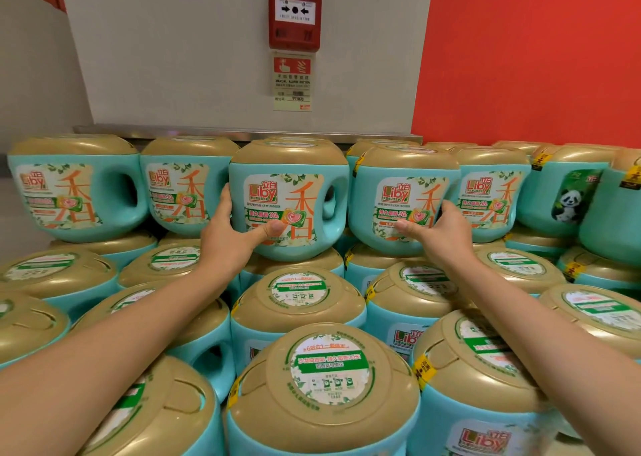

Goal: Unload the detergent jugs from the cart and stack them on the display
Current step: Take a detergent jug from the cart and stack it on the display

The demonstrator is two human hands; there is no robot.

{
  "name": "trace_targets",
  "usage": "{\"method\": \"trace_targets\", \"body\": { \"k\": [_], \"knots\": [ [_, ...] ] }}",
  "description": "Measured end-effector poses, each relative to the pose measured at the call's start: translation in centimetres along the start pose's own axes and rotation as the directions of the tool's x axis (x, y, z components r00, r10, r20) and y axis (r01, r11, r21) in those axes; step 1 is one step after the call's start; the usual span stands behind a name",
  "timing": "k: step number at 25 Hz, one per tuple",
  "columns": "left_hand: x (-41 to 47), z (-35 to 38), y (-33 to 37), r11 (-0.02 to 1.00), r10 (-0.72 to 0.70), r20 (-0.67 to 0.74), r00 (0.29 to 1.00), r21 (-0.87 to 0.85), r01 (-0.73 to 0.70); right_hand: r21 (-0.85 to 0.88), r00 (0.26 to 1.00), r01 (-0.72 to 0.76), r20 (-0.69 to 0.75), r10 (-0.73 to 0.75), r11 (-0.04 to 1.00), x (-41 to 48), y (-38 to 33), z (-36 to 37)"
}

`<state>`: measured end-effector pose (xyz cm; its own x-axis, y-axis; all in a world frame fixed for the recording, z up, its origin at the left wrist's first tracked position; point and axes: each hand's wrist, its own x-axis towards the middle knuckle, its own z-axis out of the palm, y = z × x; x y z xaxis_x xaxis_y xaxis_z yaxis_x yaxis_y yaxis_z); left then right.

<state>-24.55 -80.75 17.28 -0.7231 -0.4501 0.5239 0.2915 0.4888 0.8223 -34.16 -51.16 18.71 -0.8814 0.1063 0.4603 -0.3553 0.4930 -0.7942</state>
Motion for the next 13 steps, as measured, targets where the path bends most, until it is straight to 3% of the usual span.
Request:
{"method": "trace_targets", "body": {
  "k": [13],
  "knots": [
    [0.55,0.32,0.43,0.999,-0.014,0.073,0.997,0.049,0.01,-0.091,0.999,-0.009,-0.04,0.005,0.996,-0.65,-0.2,-0.17]
  ]
}}
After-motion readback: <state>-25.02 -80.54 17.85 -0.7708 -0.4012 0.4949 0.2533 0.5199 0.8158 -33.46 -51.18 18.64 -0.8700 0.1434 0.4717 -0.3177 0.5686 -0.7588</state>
